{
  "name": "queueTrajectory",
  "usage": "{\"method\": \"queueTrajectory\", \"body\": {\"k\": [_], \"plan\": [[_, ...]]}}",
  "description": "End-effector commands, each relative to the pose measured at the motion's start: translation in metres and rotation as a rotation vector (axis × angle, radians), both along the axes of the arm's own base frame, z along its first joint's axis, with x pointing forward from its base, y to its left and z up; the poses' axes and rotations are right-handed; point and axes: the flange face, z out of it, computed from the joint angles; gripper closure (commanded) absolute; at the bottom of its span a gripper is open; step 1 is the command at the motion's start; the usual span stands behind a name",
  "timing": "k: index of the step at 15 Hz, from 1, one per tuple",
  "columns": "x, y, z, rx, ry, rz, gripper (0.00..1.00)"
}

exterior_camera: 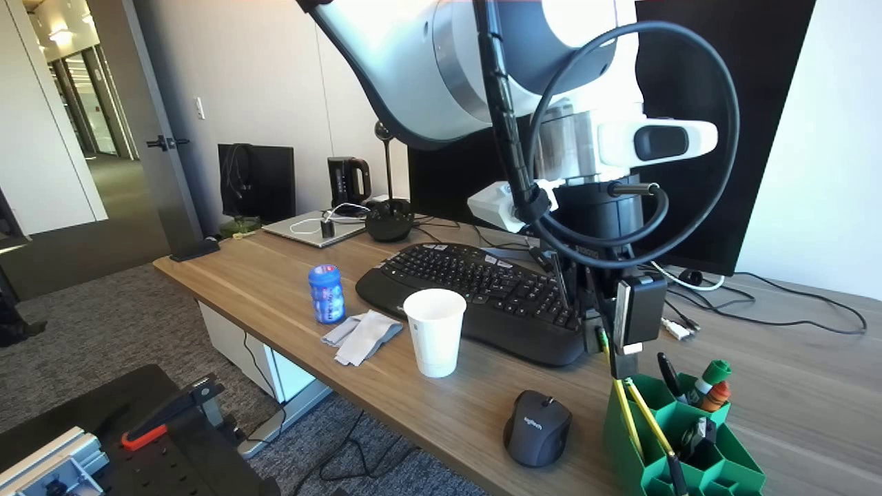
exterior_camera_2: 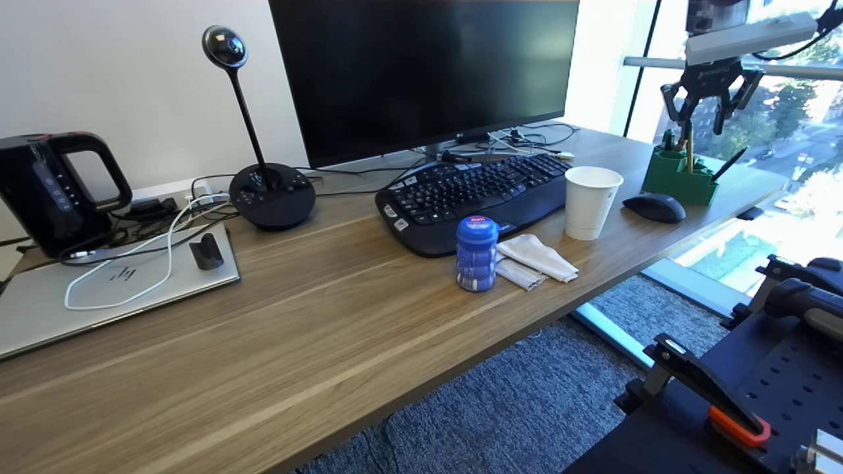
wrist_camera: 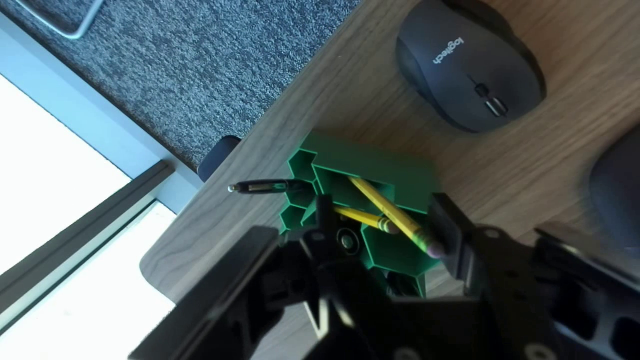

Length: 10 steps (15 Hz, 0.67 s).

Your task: Pick up the pencil and put it in the cup

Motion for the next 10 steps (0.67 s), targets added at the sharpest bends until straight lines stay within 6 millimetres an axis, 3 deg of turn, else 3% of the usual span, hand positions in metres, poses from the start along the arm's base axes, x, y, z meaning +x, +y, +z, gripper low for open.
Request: {"method": "queueTrajectory", "body": {"k": [1,3,4,9,10], "plan": [[0.0012,0.0013,0.0041,0.002,-0.002,-0.002,0.7],[0.0012,0.0013,0.0043,0.003,-0.002,-0.001,0.74],[0.0012,0.0014,0.0042,0.003,-0.002,-0.001,0.71],[0.0009,0.0013,0.0047,0.005,-0.003,0.0,0.73],[0.0007,0.0014,0.0051,0.005,-0.003,0.001,0.79]]}}
